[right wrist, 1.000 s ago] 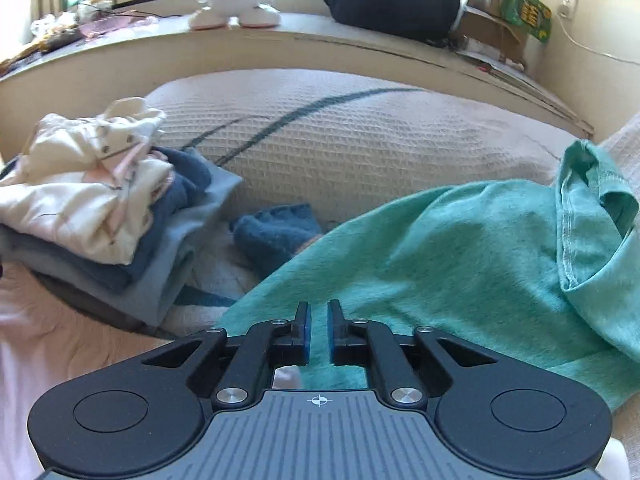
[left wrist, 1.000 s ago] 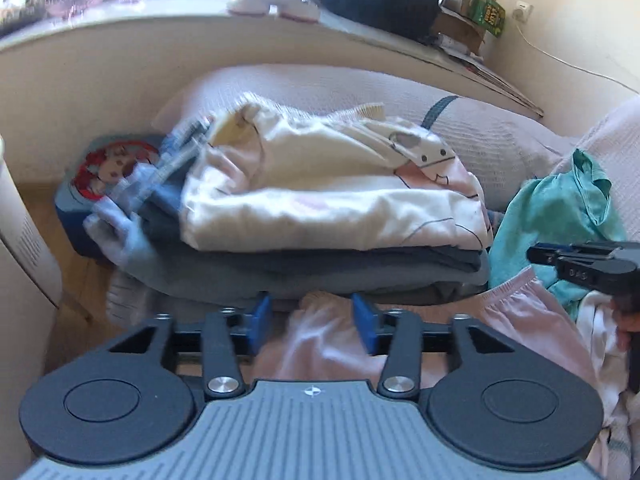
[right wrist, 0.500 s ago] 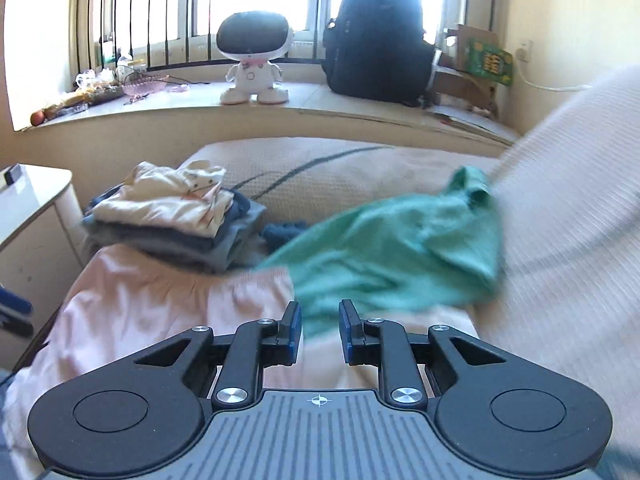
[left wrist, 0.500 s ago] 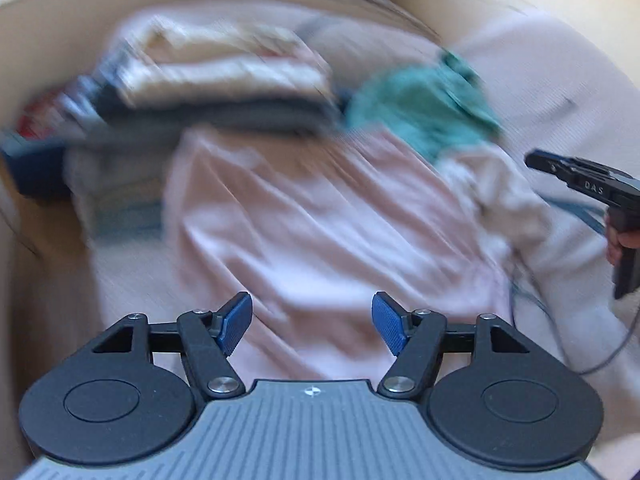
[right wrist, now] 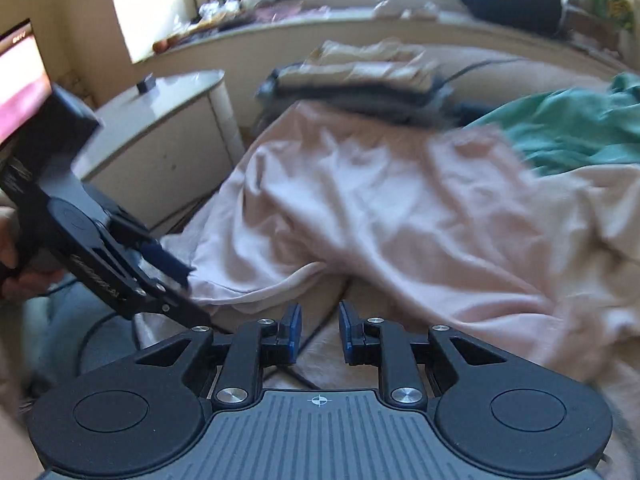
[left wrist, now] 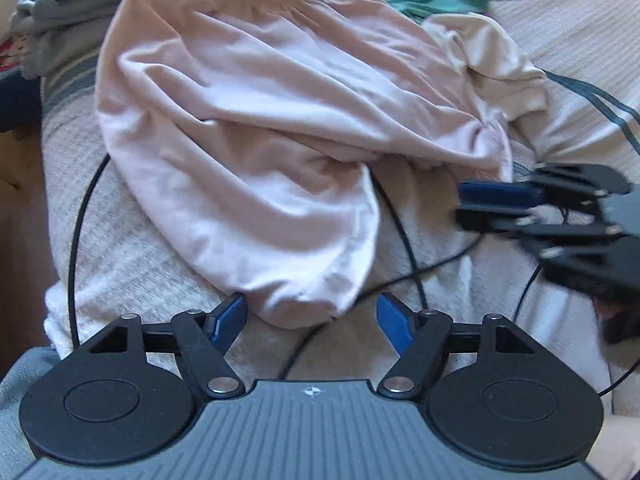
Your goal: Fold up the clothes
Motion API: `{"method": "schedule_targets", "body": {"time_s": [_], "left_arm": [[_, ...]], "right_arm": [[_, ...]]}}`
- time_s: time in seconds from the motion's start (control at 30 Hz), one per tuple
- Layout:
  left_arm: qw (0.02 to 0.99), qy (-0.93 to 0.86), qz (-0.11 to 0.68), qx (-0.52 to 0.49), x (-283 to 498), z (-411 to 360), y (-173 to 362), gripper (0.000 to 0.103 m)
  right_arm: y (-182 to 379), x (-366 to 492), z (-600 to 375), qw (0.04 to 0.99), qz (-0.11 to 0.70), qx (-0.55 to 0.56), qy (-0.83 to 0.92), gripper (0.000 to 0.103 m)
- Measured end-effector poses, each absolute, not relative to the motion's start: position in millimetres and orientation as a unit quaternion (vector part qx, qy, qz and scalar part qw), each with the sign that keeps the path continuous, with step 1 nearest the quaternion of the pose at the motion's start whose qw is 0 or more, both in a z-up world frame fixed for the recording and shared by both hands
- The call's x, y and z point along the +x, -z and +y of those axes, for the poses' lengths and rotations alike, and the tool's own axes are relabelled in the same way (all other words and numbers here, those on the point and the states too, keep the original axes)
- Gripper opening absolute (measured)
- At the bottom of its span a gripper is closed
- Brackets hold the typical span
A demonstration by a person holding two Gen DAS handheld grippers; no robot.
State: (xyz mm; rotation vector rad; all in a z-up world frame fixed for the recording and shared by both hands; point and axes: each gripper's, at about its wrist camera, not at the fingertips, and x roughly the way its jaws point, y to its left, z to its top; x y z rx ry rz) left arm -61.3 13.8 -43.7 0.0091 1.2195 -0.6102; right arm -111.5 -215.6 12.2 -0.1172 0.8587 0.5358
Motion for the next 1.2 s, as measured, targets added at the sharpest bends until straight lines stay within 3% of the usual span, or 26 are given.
{"method": "schedule_targets", "body": {"time_s": [0.07, 0.1, 0.2, 0.23, 0.7, 1.03, 1.2], "left_arm": [[0.783, 0.273, 0.558, 0.002, -60, 15, 44, 0.063], [0.787, 0.269, 0.556, 0.008, -59, 14, 45, 0.055], [0.795, 0.26, 0.546, 0.041, -60, 4, 44, 0.014], [0.797, 0.26, 0.544, 0.045, -59, 3, 43, 0.008], [0.83, 0.123, 0.531, 0.119, -37, 80, 0, 0.005], [0.844, 0.132, 0.512, 0.089, -30, 80, -5, 0.006], [0.854, 0.131, 0.495, 0.093, -28, 80, -11, 0.007]], "right_arm": [[4, -102, -200, 0.87, 0.413, -0.079, -0.256, 0.021], [9, -97, -197, 0.869, 0.413, -0.085, -0.258, 0.021], [22, -84, -187, 0.865, 0.415, -0.102, -0.263, 0.021], [27, -80, -183, 0.864, 0.415, -0.107, -0.264, 0.021], [5, -57, -203, 0.89, 0.388, -0.124, -0.206, 0.023], [15, -102, -176, 0.842, 0.427, -0.12, -0.308, 0.023], [32, -89, -152, 0.856, 0.405, -0.112, -0.301, 0.023]]}}
